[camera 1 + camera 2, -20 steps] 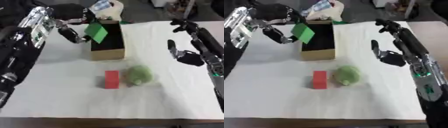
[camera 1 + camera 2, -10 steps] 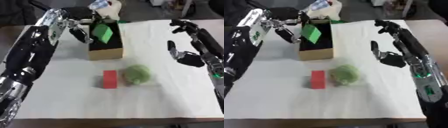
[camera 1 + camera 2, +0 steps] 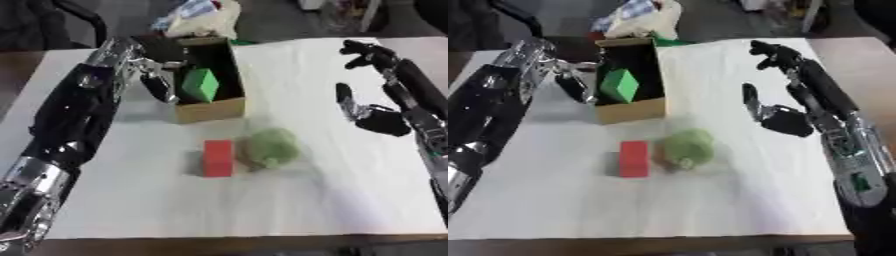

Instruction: Pick up objects on the table and place them in the box.

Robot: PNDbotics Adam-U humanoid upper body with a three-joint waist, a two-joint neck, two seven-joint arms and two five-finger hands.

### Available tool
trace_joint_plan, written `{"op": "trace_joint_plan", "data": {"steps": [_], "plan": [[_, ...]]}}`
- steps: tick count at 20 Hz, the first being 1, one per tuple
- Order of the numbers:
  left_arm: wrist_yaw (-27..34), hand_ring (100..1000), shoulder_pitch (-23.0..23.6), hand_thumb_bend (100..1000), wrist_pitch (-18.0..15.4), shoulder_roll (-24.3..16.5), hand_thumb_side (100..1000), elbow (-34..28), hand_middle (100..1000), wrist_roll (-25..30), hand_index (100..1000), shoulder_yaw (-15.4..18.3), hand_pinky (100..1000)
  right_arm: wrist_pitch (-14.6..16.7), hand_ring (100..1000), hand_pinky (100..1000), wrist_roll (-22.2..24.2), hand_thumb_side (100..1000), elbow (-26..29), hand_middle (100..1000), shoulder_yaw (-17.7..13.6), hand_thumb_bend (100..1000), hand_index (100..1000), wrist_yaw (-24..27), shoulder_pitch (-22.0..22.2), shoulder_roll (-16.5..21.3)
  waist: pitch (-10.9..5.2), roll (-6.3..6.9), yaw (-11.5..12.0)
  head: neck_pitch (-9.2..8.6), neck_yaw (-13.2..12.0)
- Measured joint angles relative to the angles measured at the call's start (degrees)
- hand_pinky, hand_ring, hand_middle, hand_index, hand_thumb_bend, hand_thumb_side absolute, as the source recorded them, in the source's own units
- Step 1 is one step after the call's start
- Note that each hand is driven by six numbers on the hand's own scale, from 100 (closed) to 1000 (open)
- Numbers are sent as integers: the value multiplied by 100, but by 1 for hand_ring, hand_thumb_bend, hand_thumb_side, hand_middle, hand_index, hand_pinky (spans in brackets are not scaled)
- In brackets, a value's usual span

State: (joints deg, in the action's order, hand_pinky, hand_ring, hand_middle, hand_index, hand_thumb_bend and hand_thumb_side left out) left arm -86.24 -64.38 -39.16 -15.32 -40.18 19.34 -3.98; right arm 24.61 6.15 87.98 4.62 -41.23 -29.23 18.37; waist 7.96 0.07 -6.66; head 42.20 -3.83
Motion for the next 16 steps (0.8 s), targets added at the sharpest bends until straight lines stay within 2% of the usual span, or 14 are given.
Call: {"op": "trace_joint_plan", "data": {"steps": [3,6,9,13,16], "plan": [[-279,741,-7,266,-41,10,460,94,738,-258,947,59,815,-4,725,762,4,657,0,831,0,100,998,0,0,0,-4,-8,0,-1,9],[-361,748,22,246,-114,9,638,124,750,-436,967,68,819,-5,725,762,5,657,-3,829,-1,100,997,0,-1,0,-2,-21,11,-1,29],[-314,754,46,259,-199,-3,768,95,762,-518,980,67,825,-11,725,762,11,654,-38,829,-2,100,997,-1,-4,1,-2,-21,36,-1,46],[-116,763,52,271,-292,-102,847,-102,775,-512,997,57,834,-11,725,763,16,653,-106,829,-2,100,998,-2,-19,5,-3,-21,51,-1,53],[73,755,64,219,-350,-169,793,-262,765,-455,990,26,822,0,726,765,29,650,-158,830,-2,100,996,-3,-52,8,-3,-24,73,-1,61]]}}
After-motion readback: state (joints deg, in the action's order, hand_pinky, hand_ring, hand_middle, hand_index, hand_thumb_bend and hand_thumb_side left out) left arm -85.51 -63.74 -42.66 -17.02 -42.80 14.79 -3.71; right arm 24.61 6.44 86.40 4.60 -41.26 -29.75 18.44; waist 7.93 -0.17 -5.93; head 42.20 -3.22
